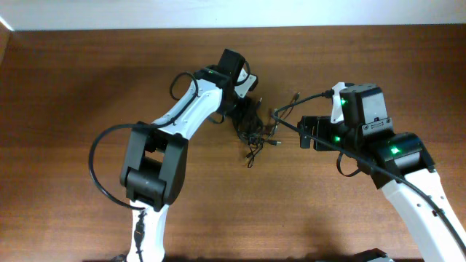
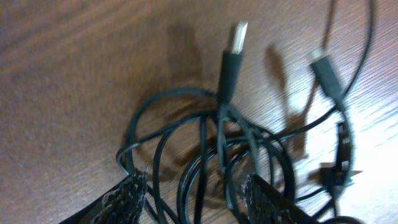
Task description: Untangle cables
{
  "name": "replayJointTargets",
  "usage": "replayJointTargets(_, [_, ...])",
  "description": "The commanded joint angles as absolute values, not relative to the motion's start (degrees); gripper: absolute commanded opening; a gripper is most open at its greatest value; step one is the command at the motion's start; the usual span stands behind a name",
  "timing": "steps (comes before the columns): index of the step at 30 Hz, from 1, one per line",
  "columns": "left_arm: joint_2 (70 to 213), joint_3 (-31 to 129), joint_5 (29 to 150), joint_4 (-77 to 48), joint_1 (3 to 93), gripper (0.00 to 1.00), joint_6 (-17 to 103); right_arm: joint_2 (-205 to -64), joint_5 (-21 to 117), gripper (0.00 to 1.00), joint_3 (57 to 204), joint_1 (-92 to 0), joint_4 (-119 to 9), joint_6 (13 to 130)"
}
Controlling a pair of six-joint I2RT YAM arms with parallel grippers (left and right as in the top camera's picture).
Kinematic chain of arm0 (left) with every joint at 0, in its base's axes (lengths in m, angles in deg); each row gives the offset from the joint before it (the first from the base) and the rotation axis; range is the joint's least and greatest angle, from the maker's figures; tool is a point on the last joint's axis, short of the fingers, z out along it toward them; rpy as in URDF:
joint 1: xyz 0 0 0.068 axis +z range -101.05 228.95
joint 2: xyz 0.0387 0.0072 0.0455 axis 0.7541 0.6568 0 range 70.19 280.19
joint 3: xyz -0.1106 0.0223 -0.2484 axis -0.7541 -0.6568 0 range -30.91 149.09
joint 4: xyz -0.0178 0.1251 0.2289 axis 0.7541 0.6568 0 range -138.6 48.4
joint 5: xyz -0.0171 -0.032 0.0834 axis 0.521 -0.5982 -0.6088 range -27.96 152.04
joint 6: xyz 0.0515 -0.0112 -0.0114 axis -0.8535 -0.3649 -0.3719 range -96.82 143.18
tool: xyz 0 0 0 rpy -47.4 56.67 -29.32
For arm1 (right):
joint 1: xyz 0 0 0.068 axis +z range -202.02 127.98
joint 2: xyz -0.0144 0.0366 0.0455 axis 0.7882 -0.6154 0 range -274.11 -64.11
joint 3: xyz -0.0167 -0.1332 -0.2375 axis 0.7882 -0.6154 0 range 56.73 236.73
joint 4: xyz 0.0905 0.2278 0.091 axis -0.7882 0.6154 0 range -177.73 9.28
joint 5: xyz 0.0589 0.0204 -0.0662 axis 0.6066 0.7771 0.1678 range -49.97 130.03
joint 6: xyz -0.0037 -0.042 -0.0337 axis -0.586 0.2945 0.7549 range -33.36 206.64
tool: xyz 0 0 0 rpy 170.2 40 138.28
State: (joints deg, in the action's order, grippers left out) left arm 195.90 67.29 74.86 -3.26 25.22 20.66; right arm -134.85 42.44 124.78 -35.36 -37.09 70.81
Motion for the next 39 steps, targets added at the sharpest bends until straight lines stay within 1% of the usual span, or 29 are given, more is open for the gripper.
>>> replayJointTargets(1, [197.58, 65.76, 72.48, -4.20, 25.09, 0.19, 21.03, -135.49, 42.60, 0.99, 125.41, -35.05, -37.01, 71.38])
replayJointTargets(2, [197.58, 65.76, 72.50, -4.37, 25.09, 0.08, 21.03, -136.10, 42.75, 0.99, 125.41, -35.05, -36.98, 71.18])
replayJointTargets(3, [197.58, 65.76, 72.48, -4.37, 25.09, 0.00, 21.03, -136.69, 43.30, 0.99, 125.41, -35.05, -37.05, 71.18])
replayJointTargets(5, [197.34, 66.41, 73.22, -4.26, 25.22, 0.00, 21.38, -138.33, 45.26, 0.99, 125.41, -35.05, -37.71, 71.20])
replayJointTargets(6, [196.42, 68.66, 75.43, -3.43, 25.88, 0.00, 23.06, -139.03, 48.02, 0.99, 125.41, -35.05, -39.48, 71.20])
replayJointTargets(7, [194.68, 72.68, 80.41, -2.23, 27.10, 0.00, 23.37, -139.18, 52.24, 0.99, 125.41, -35.05, -42.34, 71.20])
replayJointTargets(8, [192.16, 77.60, 86.08, -0.37, 28.69, 0.00, 24.40, -139.18, 56.52, 0.95, 125.41, -35.05, -45.95, 71.14])
replayJointTargets(10, [188.49, 84.57, 91.65, 3.06, 30.53, 0.00, 29.21, -139.18, 57.42, 0.89, 125.41, -35.05, -49.14, 66.37])
replayJointTargets(11, [187.33, 85.73, 93.35, 3.85, 30.75, 0.00, 30.50, -139.18, 57.42, 0.86, 125.41, -35.05, -50.10, 65.63])
replayJointTargets(14, [184.91, 85.95, 104.48, 3.93, 30.92, 0.00, 33.75, -139.20, 57.44, 0.81, 125.41, -35.05, -53.38, 62.02])
replayJointTargets(16, [184.91, 86.06, 115.60, 3.43, 32.32, 0.00, 34.36, -140.25, 57.42, 0.76, 125.41, -35.05, -55.61, 57.89])
replayJointTargets(17, [184.91, 86.06, 119.69, 3.01, 33.24, 0.00, 34.54, -141.50, 57.42, 0.76, 125.41, -35.05, -56.39, 55.92])
replayJointTargets(20, [184.91, 86.06, 124.76, 2.93, 35.30, 0.00, 34.52, -147.44, 58.16, 0.75, 125.41, -35.05, -57.35, 53.10])
replayJointTargets(22, [184.91, 86.06, 125.83, 2.91, 36.00, 0.00, 34.52, -151.44, 62.07, 0.75, 125.41, -35.05, -61.38, 53.15])
replayJointTargets(25, [184.91, 86.06, 128.65, 2.60, 36.00, 0.00, 34.56, -153.74, 64.06, 0.68, 125.41, -35.03, -63.15, 53.15])
replayJointTargets(26, [184.91, 86.06, 128.92, 1.86, 36.00, 0.00, 36.13, -153.74, 64.06, 0.66, 125.41, -35.03, -63.19, 53.15])
replayJointTargets(27, [184.91, 86.06, 129.33, 0.70, 36.00, 0.00, 38.39, -153.76, 64.04, 0.66, 125.41, -35.03, -63.34, 53.17])
replayJointTargets(28, [184.91, 86.06, 133.72, -2.23, 36.00, 0.00, 40.00, -153.76, 64.04, 0.66, 125.41, -35.03, -64.11, 53.17])
replayJointTargets(29, [184.91, 86.06, 135.49, -4.31, 36.00, 0.00, 41.45, -153.80, 64.06, 0.66, 125.41, -34.96, -64.94, 53.15])
replayJointTargets(32, [184.91, 86.06, 137.35, -5.68, 35.93, 0.00, 44.70, -155.00, 63.95, 0.65, 125.41, -32.71, -69.46, 53.17])
replayJointTargets(33, [184.91, 86.06, 137.48, -5.75, 35.86, 0.00, 47.50, -156.18, 63.80, 0.62, 125.41, -31.90, -70.84, 53.15])
replayJointTargets(35, [184.91, 86.06, 137.96, -5.75, 35.89, 0.00, 47.63, -157.58, 62.55, 0.33, 125.41, -31.79, -71.67, 53.13])
replayJointTargets(36, [184.91, 86.06, 137.92, -5.97, 36.15, 0.00, 47.61, -157.58, 60.52, 0.16, 125.41, -31.84, -71.43, 53.13])
replayJointTargets(37, [184.91, 86.06, 137.66, -6.67, 36.87, 0.00, 47.59, -157.58, 59.38, 0.04, 125.41, -31.97, -71.04, 53.13])
replayJointTargets(38, [184.91, 86.06, 136.94, -7.28, 37.68, 0.00, 47.59, -157.47, 58.99, 0.04, 125.41, -32.47, -70.21, 53.13])
replayJointTargets(39, [184.91, 86.06, 130.79, -7.54, 39.82, 0.00, 47.54, -157.08, 59.01, 0.04, 125.44, -33.32, -69.20, 53.13])
